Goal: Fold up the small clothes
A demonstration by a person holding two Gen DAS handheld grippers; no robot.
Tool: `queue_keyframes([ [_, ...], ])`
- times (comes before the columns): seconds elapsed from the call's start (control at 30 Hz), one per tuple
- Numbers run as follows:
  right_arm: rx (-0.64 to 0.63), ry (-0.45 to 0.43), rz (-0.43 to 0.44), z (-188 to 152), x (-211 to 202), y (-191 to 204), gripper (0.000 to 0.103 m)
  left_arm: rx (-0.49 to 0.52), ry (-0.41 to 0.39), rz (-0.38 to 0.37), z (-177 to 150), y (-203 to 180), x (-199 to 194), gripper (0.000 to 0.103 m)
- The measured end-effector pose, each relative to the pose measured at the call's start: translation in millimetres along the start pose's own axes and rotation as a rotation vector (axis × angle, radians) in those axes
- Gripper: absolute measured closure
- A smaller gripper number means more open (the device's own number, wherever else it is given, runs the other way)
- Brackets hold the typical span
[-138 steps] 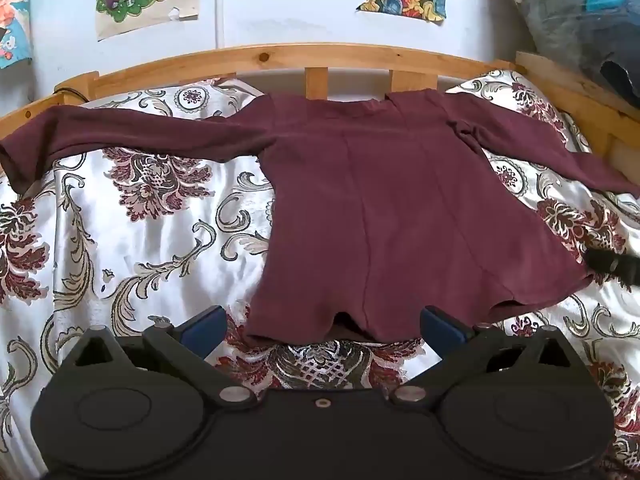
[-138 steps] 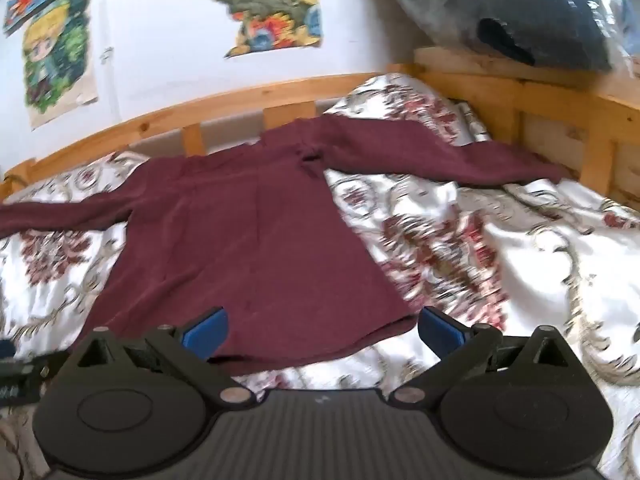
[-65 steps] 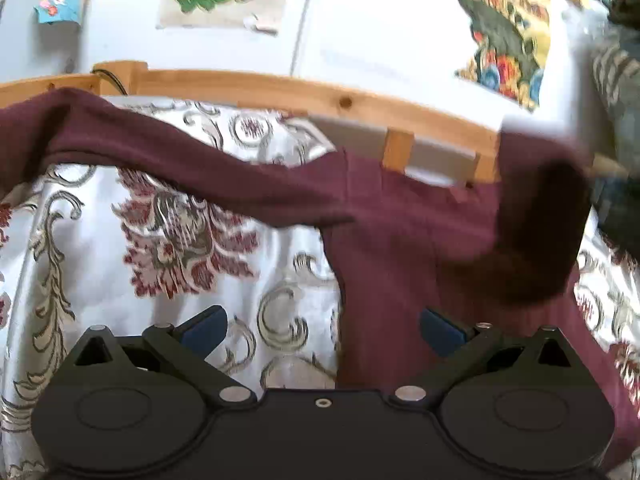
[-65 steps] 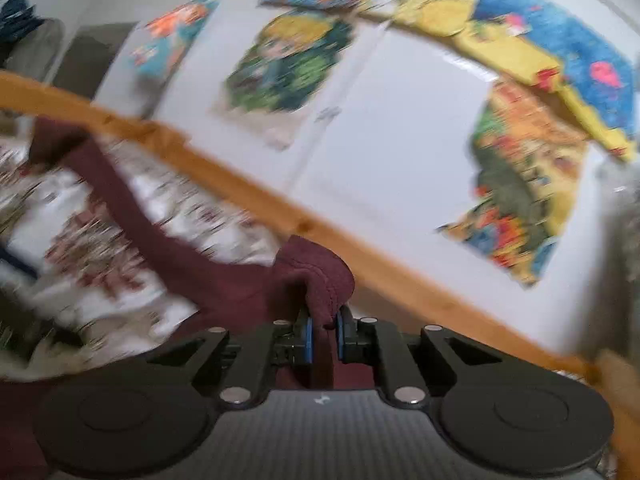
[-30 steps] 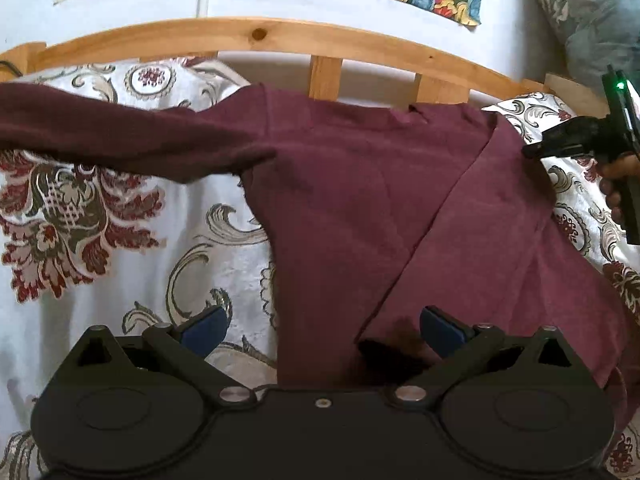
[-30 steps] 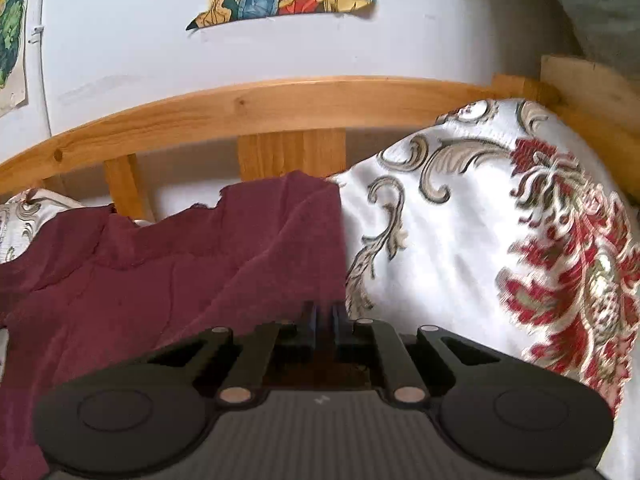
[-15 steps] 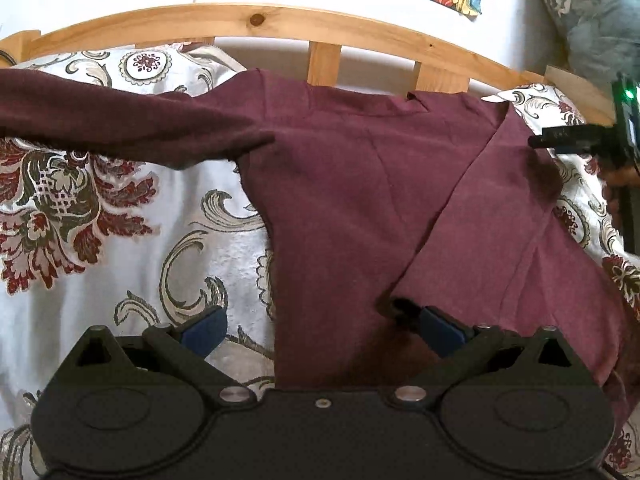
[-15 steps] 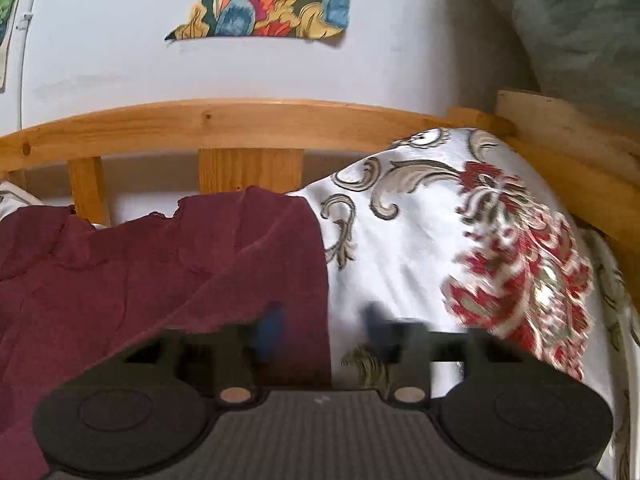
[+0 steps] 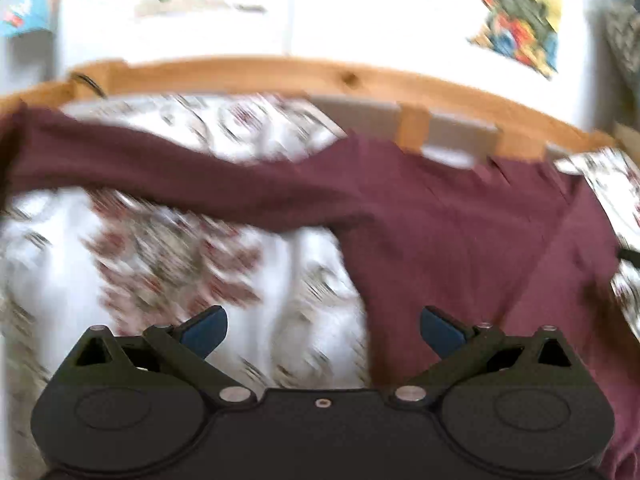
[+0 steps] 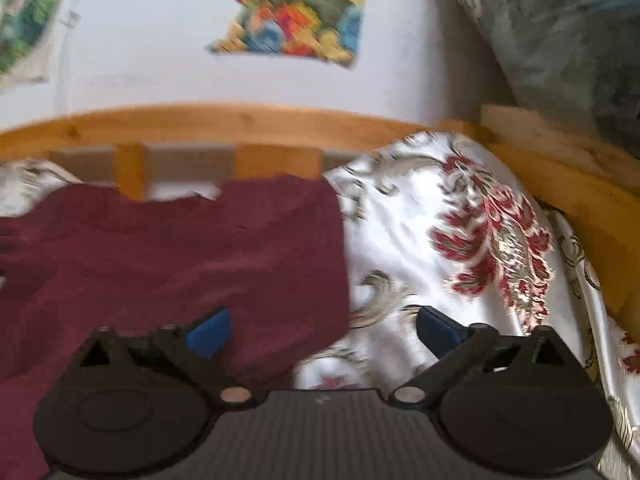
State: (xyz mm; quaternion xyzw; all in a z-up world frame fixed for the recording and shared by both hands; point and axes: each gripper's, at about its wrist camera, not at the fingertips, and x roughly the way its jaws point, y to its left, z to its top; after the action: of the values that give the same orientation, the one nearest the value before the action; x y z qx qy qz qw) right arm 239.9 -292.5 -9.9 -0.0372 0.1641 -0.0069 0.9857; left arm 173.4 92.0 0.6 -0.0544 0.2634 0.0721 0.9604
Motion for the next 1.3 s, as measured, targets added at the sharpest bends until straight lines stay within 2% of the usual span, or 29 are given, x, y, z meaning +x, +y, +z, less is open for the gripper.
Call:
queue_keyframes([
  [0.13,-0.006,-0.04,0.108,-7.0,-47.9,22.4,0.0,0.033,-0.08,0.113,31.5,27.7,-39.3,0.001],
  [0.27,-0.035,-0.062,0.211,-22.7,-94.0,51.5,0.0,0.055,-0.149,0.22,48.5,65.6,-89.7,0.001],
  [0.33,-0.034,-0.069,0.246,-31.2,-112.4,63.2,0.0,0.028,-0.162,0.272,51.6,89.4,-110.7,0.001],
  [0.43,0.004,-0.057,0.289,-44.2,-137.2,79.9,0.0,-0.058,-0.135,0.316,55.5,126.5,-129.6,0.001],
  [0.5,0.04,-0.029,0.333,-50.8,-148.7,87.7,0.0,-0.142,-0.119,0.324,59.6,149.3,-135.2,0.001],
  [0.63,0.067,0.002,0.391,-63.0,-167.0,102.0,0.0,-0.281,-0.127,0.25,65.8,183.9,-132.4,0.004],
  [0.8,0.043,0.002,0.414,-68.9,-181.1,104.9,0.0,-0.393,-0.068,0.222,68.9,201.1,-106.1,0.02],
  [0.87,0.045,0.007,0.408,-70.2,-182.5,100.1,0.0,-0.4,-0.038,0.249,69.7,203.3,-90.5,0.038],
  [0.9,0.05,0.005,0.403,-70.0,-182.9,96.6,0.0,-0.393,-0.025,0.266,71.3,203.9,-81.9,0.044],
  [0.93,0.057,0.005,0.394,-69.3,-182.9,92.1,0.0,-0.384,-0.014,0.282,72.2,204.2,-75.3,0.058],
  [0.97,0.066,0.007,0.382,-68.2,-182.5,87.5,0.0,-0.375,0.001,0.292,73.3,205.1,-69.2,0.079],
  [1.0,0.077,0.009,0.372,-67.3,-182.1,82.4,0.0,-0.369,0.017,0.3,74.4,206.9,-65.4,0.092],
  [1.03,0.088,0.008,0.365,-66.3,-182.3,77.1,0.0,-0.366,0.025,0.315,75.1,208.0,-63.7,0.101],
  [1.1,0.107,-0.003,0.35,-64.9,-184.1,67.1,0.0,-0.339,0.01,0.338,76.9,207.7,-69.2,0.102],
  [1.2,0.115,-0.015,0.333,-64.3,-187.6,58.5,0.0,-0.252,-0.001,0.273,80.8,204.4,-86.5,0.102],
  [1.3,0.11,-0.012,0.331,-64.8,-189.5,54.5,0.0,-0.194,0.061,0.187,85.3,205.8,-101.3,0.102],
])
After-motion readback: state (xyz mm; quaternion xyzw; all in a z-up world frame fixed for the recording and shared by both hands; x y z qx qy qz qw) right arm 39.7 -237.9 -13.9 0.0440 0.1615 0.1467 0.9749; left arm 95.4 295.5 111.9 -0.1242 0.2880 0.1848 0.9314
